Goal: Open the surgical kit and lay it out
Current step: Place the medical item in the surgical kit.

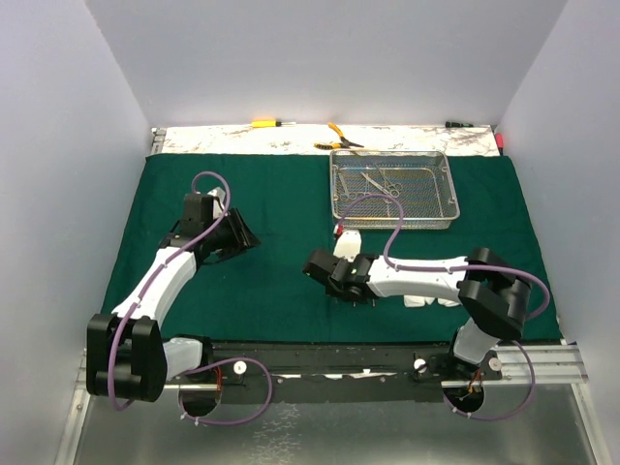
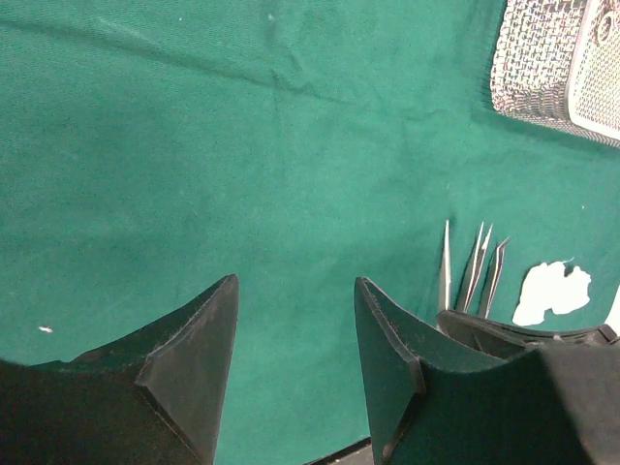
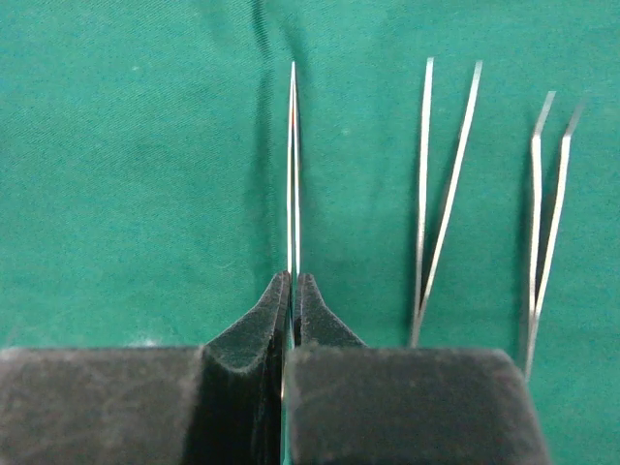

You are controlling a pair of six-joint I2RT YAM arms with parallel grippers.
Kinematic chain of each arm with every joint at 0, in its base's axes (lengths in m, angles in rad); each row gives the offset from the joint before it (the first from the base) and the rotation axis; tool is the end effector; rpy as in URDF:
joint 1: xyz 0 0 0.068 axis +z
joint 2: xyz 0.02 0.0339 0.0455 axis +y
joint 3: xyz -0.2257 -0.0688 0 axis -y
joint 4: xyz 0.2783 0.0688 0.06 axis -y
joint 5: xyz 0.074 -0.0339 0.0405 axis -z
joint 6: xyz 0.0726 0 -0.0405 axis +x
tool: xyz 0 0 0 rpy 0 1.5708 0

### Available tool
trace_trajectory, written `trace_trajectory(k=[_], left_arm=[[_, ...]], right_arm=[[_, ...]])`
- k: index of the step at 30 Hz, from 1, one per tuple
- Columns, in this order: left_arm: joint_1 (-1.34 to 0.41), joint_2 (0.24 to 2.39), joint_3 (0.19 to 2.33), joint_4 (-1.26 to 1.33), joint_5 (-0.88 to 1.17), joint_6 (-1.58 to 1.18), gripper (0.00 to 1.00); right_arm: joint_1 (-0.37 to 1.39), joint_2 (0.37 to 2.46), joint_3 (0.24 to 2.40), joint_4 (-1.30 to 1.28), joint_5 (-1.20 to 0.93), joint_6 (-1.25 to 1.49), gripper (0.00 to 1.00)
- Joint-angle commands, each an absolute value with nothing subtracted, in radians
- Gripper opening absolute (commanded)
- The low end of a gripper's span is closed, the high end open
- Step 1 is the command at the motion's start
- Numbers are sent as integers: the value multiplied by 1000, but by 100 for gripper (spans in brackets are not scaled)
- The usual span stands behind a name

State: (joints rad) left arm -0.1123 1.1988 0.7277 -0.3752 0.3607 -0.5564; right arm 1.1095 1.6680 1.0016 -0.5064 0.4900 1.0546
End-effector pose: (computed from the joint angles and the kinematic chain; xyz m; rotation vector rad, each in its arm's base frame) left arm 0.3024 -0.0599 0.1446 -0.3781 2.4507 -0.7337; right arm 0.1869 0.2993 0.0860 0.0579 2.5270 0.1531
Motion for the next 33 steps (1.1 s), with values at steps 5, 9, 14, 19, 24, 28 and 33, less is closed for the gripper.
trace_trajectory(k=[5, 9, 14, 19, 24, 28, 33], left_arm=[[-109, 1171, 697, -365, 331, -525, 52], [-110, 1174, 697, -364, 330, -526, 52], [-110, 1176, 696, -366, 332, -525, 52], [-110, 1169, 690, -366, 331, -530, 52], [-110, 1169, 694, -364, 328, -536, 52], [-109, 1159, 691, -365, 325, -533, 52], [-109, 1156, 695, -365, 326, -535, 52]], right_arm=[[1135, 1641, 1009, -576, 690, 1111, 1], [1135, 1637, 1001, -575, 702, 1118, 1], [1136, 1692, 1021, -568, 681, 1117, 1], [1135, 1726, 1018, -558, 622, 1119, 1], [1135, 1738, 996, -537, 568, 1115, 1], [1136, 1741, 1023, -570, 555, 1118, 15], [1135, 1704, 1113, -698, 604, 1140, 46]])
